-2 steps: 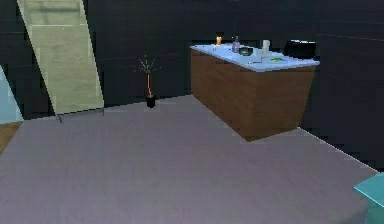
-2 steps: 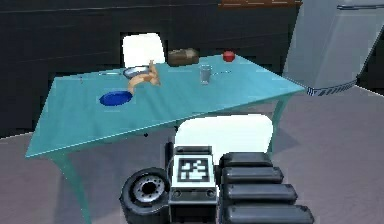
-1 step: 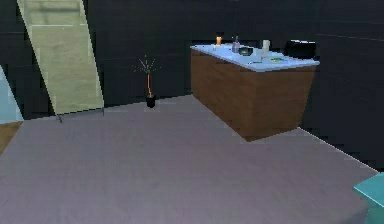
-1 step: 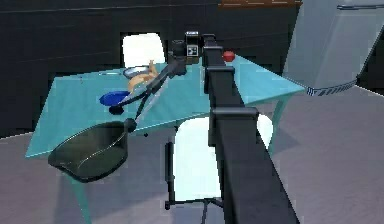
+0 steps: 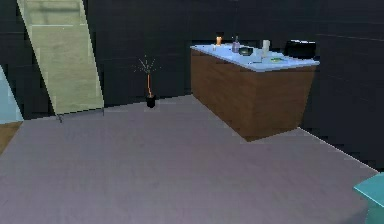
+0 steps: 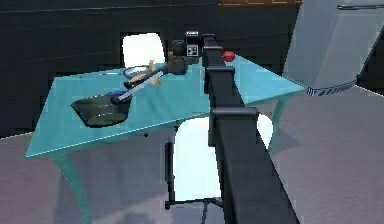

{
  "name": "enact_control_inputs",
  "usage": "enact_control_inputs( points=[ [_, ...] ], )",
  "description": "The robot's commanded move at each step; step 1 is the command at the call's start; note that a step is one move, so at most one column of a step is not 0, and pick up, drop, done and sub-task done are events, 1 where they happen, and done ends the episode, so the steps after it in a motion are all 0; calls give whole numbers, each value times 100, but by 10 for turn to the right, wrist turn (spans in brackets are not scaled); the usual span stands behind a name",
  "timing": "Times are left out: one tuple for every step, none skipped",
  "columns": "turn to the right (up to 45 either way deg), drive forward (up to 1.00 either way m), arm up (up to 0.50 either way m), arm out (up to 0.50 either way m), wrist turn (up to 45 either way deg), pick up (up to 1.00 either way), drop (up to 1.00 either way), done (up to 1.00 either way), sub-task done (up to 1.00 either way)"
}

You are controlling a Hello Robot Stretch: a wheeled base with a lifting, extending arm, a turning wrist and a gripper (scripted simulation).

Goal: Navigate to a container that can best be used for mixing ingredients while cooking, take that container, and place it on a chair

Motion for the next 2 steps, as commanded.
enact_control_inputs(
  points=[
    [0,0,0,0,450,0,0,0,0],
    [0,0,0,0,450,0,0,0,0]
  ],
)
